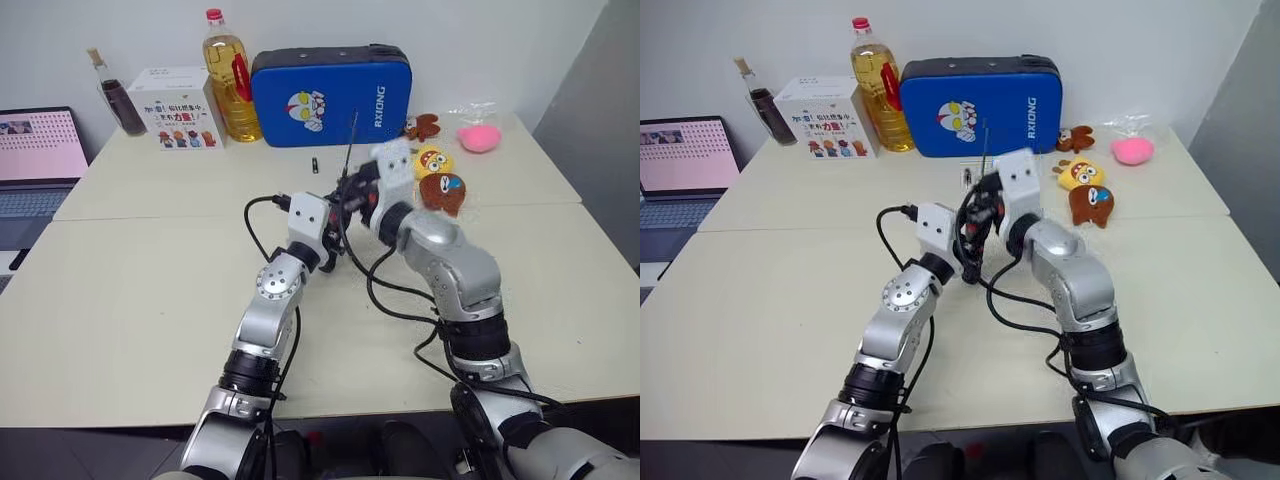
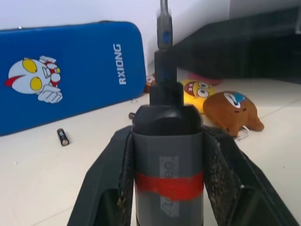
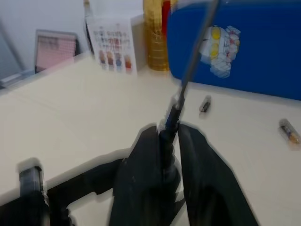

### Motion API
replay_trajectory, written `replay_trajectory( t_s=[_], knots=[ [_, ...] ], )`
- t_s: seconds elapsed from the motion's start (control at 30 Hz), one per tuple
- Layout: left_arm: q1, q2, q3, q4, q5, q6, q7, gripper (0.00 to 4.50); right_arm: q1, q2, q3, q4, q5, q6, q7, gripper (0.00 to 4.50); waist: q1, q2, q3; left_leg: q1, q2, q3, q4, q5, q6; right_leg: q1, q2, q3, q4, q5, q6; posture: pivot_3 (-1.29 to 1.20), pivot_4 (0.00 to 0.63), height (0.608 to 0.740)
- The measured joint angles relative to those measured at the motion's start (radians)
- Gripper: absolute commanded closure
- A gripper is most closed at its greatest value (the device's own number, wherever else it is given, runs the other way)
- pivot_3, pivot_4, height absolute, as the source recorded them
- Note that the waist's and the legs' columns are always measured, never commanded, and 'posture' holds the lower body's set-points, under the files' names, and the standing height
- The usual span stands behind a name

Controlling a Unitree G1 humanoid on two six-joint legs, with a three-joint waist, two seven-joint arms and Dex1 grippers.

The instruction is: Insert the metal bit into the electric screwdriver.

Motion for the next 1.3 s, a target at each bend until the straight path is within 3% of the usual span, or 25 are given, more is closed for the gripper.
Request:
replay_trajectory(
  t_s=[0.33, 0.43, 0.6, 0.83, 0.97, 1.1, 1.2, 1.3],
  knots=[
    [-0.001, 0.012, 0.0, -0.012, -0.016, -0.002, -0.025, 2.85, -0.027, -0.086, -0.139, -0.004, 0.12, 0.055, 0.063, 0.58, 0.0, -0.001, 0.004, -0.006, -0.001, -0.001, 0.0, 0.0, 0.0, -0.004, -0.001, -0.001, -0.002, 0.002, -0.003, 0.0, 0.15, 0.74],
    [-0.007, 0.014, 0.0, -0.009, -0.017, -0.002, -0.028, 2.85, -0.042, -0.117, -0.162, -0.007, 0.142, 0.06, 0.079, 0.06, -0.001, -0.001, 0.005, -0.008, 0.0, 0.0, 0.0, 0.0, 0.0, -0.005, 0.0, -0.002, -0.002, 0.002, -0.003, 0.0, 0.15, 0.74],
    [-0.028, 0.033, 0.0, 0.007, -0.033, -0.002, -0.058, 2.85, -0.057, -0.195, -0.218, -0.03, 0.232, 0.101, 0.134, 0.06, 0.001, -0.001, 0.006, -0.014, -0.001, 0.0, 0.001, 0.001, 0.0, -0.011, 0.0, -0.003, -0.001, 0.002, -0.004, 0.0, 0.15, 0.74],
    [-0.108, 0.166, 0.037, 0.056, -0.089, 0.047, -0.165, 2.85, -0.04, -0.415, -0.286, -0.093, 0.394, 0.181, 0.328, 0.06, -0.002, -0.002, 0.01, -0.019, 0.0, 0.002, 0.001, 0.001, 0.0, -0.018, 0.002, -0.003, 0.002, 0.003, -0.004, 0.0, 0.15, 0.74],
    [-0.191, 0.34, 0.087, 0.081, -0.148, 0.185, -0.313, 2.85, 0.026, -0.534, -0.287, -0.186, 0.485, 0.222, 0.443, 0.06, -0.003, -0.003, 0.02, -0.021, 0.0, 0.001, 0.0, 0.001, 0.0, -0.02, 0.003, -0.003, 0.001, 0.002, -0.004, 0.0, 0.15, 0.74],
    [-0.265, 0.615, 0.048, 0.077, -0.161, 0.274, -0.604, 2.85, 0.166, -0.597, -0.286, -0.337, 0.578, 0.255, 0.507, 0.06, 0.0, -0.004, 0.024, -0.031, 0.001, 0.001, 0.001, 0.004, -0.006, -0.027, 0.002, -0.005, -0.001, 0.001, -0.004, 0.0, 0.15, 0.74],
    [-0.271, 0.753, -0.027, 0.072, -0.135, 0.26, -0.804, 2.85, 0.248, -0.611, -0.261, -0.424, 0.584, 0.221, 0.515, 0.06, 0.004, -0.004, 0.025, -0.033, -0.002, 0.002, 0.001, 0.004, -0.007, -0.027, -0.002, -0.004, -0.003, 0.001, -0.002, 0.0, 0.15, 0.74],
    [-0.259, 0.812, -0.094, 0.148, -0.068, 0.19, -0.913, 2.85, 0.352, -0.635, -0.201, -0.482, 0.533, 0.147, 0.525, 0.06, 0.006, -0.005, 0.026, -0.033, -0.004, 0.002, 0.002, 0.003, -0.005, -0.027, -0.004, -0.005, -0.003, 0.0, -0.001, 0.0, 0.15, 0.74]
  ],
)
